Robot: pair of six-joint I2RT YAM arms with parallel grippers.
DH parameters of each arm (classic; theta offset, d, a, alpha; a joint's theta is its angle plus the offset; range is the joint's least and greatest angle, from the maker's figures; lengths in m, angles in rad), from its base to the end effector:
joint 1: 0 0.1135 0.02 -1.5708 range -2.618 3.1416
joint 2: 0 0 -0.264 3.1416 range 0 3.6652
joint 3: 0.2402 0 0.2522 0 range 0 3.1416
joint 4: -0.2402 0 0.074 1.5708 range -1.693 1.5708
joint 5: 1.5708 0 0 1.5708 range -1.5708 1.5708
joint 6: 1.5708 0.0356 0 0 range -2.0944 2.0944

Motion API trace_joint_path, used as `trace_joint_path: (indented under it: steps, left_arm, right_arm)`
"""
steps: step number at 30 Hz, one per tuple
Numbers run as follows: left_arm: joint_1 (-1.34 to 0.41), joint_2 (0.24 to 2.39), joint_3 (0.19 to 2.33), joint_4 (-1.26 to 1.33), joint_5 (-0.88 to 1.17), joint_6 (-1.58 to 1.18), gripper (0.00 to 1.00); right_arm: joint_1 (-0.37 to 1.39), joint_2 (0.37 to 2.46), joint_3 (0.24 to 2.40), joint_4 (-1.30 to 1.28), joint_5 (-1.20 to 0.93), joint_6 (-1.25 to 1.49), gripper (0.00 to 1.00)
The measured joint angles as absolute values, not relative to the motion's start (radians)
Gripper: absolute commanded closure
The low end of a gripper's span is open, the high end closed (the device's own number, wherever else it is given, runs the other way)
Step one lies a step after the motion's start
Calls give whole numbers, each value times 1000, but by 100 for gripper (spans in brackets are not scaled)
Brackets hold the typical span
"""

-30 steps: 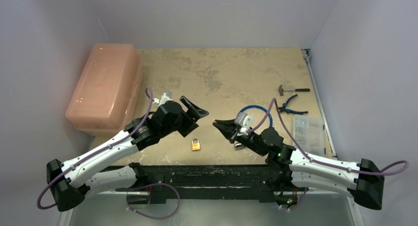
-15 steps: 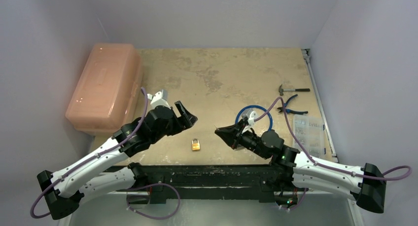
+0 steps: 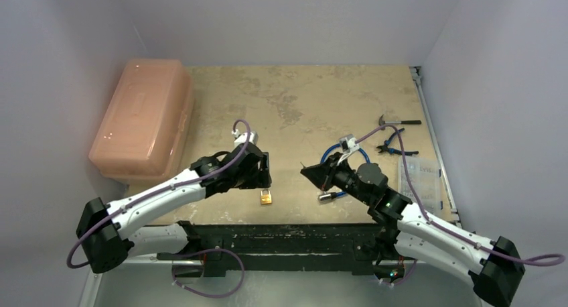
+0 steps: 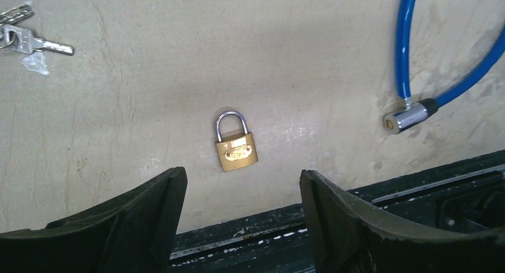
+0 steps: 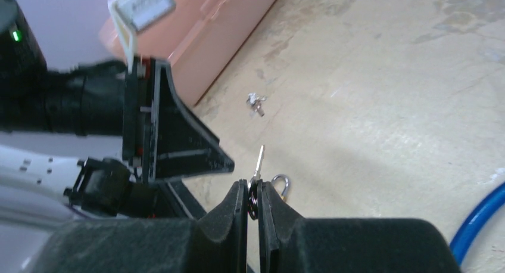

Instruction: Unlock with the key

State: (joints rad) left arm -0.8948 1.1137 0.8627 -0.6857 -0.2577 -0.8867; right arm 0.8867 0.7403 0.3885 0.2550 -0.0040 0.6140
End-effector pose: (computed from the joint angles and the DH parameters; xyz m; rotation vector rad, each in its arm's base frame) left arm 0.1447 -0.1659 0.2603 -0.0967 2.5150 -0.4367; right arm 0.1167 0.1433 0.2529 -0.2476 1.7811 1.1155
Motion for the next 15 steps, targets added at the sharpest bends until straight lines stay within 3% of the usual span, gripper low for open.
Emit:
trace_joint_path:
  steps: [5,15]
  left_arm:
    - [-895,1237,851,-645,-223,-841,29]
    - [-924,1435,838,-591,-213,-844,29]
  right_arm:
    - [770,738,356,248,-109,675,100]
    - [752,730,336,232,-176,697,100]
